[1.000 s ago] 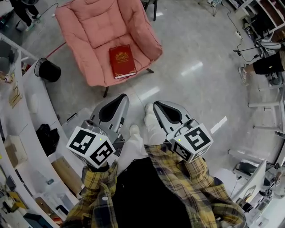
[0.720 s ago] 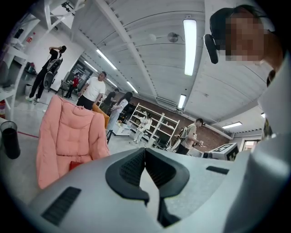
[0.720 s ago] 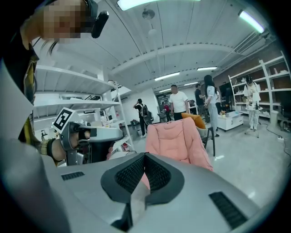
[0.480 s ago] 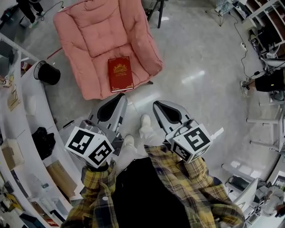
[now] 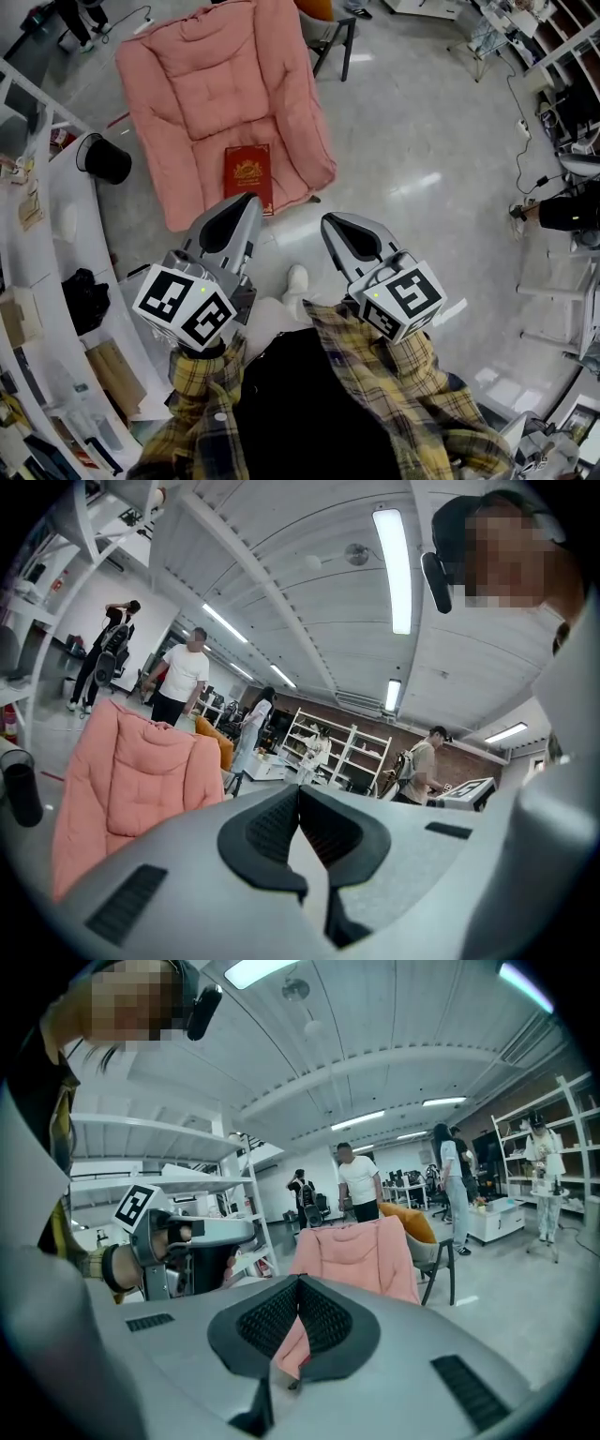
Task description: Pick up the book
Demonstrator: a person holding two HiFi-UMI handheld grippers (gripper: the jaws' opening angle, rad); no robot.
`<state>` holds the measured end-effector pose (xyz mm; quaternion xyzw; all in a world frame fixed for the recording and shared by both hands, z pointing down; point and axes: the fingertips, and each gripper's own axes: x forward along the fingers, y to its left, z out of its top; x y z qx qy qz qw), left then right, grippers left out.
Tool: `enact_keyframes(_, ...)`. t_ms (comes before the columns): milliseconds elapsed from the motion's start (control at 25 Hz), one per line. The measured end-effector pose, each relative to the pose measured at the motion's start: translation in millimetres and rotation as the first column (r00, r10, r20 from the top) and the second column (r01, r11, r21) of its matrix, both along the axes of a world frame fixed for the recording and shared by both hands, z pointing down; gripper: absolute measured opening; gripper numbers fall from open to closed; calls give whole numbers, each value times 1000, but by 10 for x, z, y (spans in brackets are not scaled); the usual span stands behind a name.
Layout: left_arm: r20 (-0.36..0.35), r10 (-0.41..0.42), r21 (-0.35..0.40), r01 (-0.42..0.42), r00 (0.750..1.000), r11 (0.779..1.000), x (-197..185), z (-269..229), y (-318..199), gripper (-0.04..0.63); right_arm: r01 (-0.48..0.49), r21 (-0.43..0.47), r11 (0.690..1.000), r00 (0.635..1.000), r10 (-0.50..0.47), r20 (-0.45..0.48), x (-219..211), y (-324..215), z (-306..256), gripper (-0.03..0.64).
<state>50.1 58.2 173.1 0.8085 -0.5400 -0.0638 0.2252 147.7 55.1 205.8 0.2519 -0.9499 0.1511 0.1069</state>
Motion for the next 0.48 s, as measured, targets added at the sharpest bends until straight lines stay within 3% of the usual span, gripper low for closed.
enact_keyframes(480, 24, -150, -49, 151, 988, 987, -345, 110, -128, 6, 116, -53, 992, 993, -116, 9, -209, -282, 165, 17)
